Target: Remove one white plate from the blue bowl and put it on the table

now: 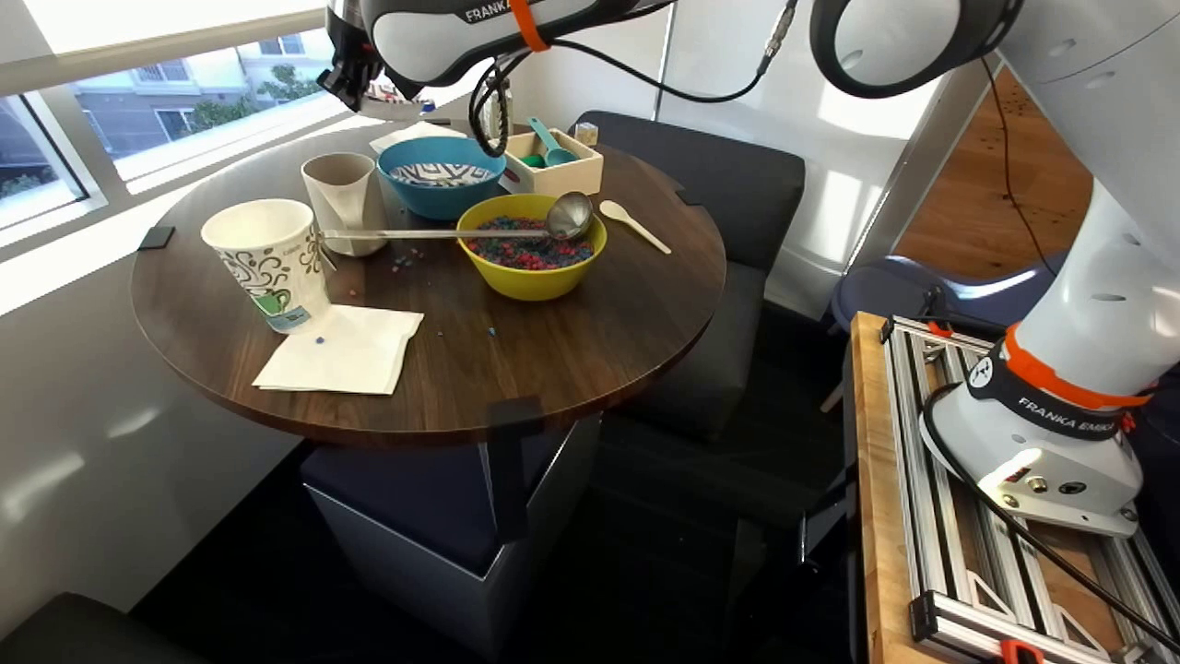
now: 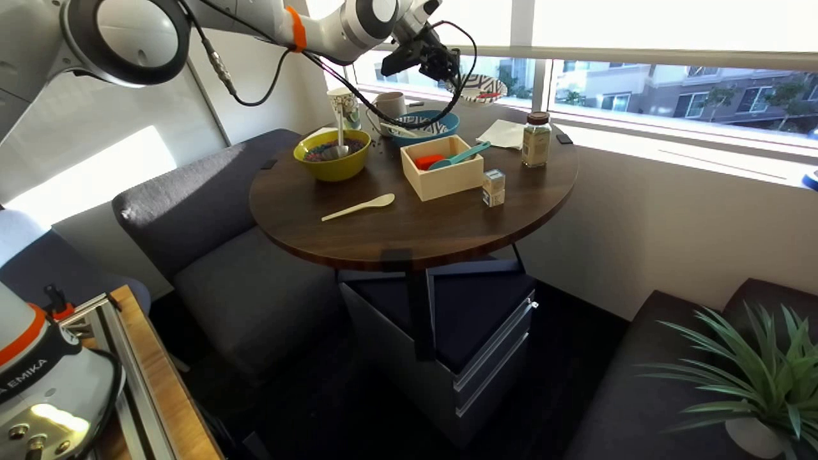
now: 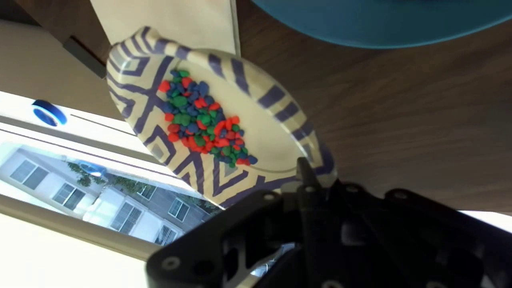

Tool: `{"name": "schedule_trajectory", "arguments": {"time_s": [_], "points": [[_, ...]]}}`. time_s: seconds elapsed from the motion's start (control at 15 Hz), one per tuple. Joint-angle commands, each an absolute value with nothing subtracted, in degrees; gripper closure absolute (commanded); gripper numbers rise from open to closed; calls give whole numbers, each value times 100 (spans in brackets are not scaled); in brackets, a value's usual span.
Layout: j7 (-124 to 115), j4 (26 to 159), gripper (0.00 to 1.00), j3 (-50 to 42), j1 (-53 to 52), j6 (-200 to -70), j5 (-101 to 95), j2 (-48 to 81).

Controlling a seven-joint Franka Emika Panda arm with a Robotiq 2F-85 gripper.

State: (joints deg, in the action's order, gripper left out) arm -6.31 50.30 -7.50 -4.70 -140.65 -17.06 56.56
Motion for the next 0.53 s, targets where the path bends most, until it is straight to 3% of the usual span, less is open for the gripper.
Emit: {"name": "schedule_trajectory", "arguments": {"time_s": [0.0,0.47], "points": [[-349,4111,99,-618,-281,-14034,-1373,6346],[-205,3466,99,-608,-197,-14023,-1205,6896]]}}
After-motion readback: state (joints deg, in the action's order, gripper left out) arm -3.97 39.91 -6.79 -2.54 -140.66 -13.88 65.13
